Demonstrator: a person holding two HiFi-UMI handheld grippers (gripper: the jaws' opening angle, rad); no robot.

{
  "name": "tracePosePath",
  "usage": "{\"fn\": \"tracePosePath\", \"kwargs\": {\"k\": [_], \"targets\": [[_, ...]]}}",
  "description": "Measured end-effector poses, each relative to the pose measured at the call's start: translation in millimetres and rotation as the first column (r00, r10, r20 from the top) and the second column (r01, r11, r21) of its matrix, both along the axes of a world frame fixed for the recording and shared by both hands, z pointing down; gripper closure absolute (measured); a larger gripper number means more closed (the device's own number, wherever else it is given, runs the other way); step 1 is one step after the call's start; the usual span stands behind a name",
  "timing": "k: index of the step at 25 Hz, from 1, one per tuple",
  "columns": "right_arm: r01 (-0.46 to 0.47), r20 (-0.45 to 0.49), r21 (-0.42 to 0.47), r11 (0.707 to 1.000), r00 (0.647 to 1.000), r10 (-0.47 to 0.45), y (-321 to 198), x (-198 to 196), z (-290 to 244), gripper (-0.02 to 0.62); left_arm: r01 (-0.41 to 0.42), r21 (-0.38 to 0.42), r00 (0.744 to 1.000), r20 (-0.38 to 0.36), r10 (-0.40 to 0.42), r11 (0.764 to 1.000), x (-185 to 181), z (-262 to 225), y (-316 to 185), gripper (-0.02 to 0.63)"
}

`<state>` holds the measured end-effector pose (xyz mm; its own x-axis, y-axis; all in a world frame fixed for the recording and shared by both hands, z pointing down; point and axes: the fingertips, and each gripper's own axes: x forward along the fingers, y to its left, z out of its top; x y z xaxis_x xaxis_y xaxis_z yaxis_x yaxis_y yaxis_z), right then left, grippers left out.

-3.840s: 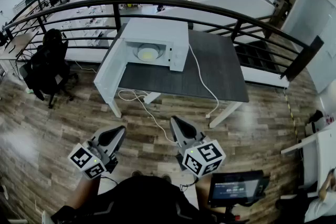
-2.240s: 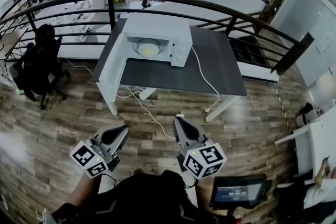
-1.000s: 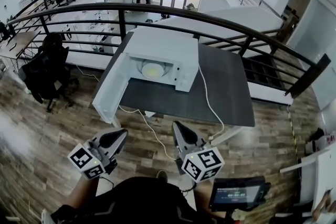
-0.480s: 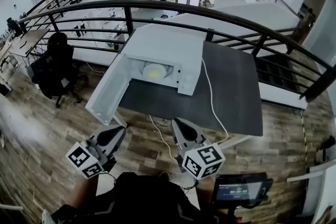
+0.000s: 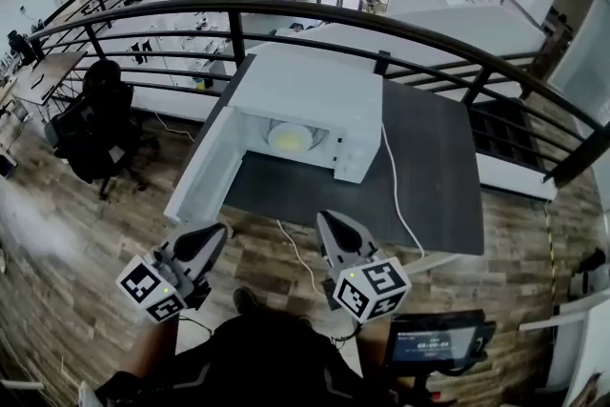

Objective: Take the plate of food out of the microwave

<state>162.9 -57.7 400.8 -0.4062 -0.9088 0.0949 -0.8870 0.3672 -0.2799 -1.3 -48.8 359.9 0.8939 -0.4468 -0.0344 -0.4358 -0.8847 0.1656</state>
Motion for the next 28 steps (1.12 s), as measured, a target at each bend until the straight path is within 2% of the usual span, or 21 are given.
{"fn": "tracePosePath", "kwargs": {"k": [6,10,12,16,19,23,28], "targets": [[-0.024,-0.021,0.0,1.0,1.0,0.024,-36.1,-30.3,-8.0,0.595,-0.033,0.012,0.999,-0.03,0.034,0.999,-26.4,-8.2,-36.8,0.603],[-0.048,-0.024,-0.013,0.999,0.999,0.048,-59.2,-43.8,-6.4,0.595,-0.078,0.01,0.991,-0.11,0.079,0.997,-36.2,-25.1,-53.2,0.603],[-0.062,-0.023,-0.011,0.998,0.998,0.062,-70.3,-52.5,-8.3,0.595,-0.091,0.011,0.988,-0.128,0.092,0.996,-45.7,-29.6,-63.5,0.603],[-0.083,-0.031,0.015,0.996,0.996,0.084,-87.5,-66.7,-14.0,0.595,-0.112,0.046,0.989,-0.09,0.116,0.993,-58.3,-31.0,-79.0,0.603],[-0.108,-0.024,0.015,0.994,0.994,0.108,-94.3,-73.8,-14.1,0.595,-0.158,0.07,0.984,-0.067,0.163,0.985,-60.0,-31.5,-84.8,0.603],[-0.128,-0.015,0.006,0.992,0.992,0.128,-100.6,-79.1,-9.0,0.595,-0.166,0.035,0.984,-0.054,0.168,0.986,-64.9,-18.5,-99.1,0.603],[-0.138,0.008,-0.018,0.99,0.99,0.138,-116.9,-69.4,1.3,0.595,-0.152,0.014,0.985,-0.086,0.152,0.988,-59.0,-18.6,-117.5,0.603]]}}
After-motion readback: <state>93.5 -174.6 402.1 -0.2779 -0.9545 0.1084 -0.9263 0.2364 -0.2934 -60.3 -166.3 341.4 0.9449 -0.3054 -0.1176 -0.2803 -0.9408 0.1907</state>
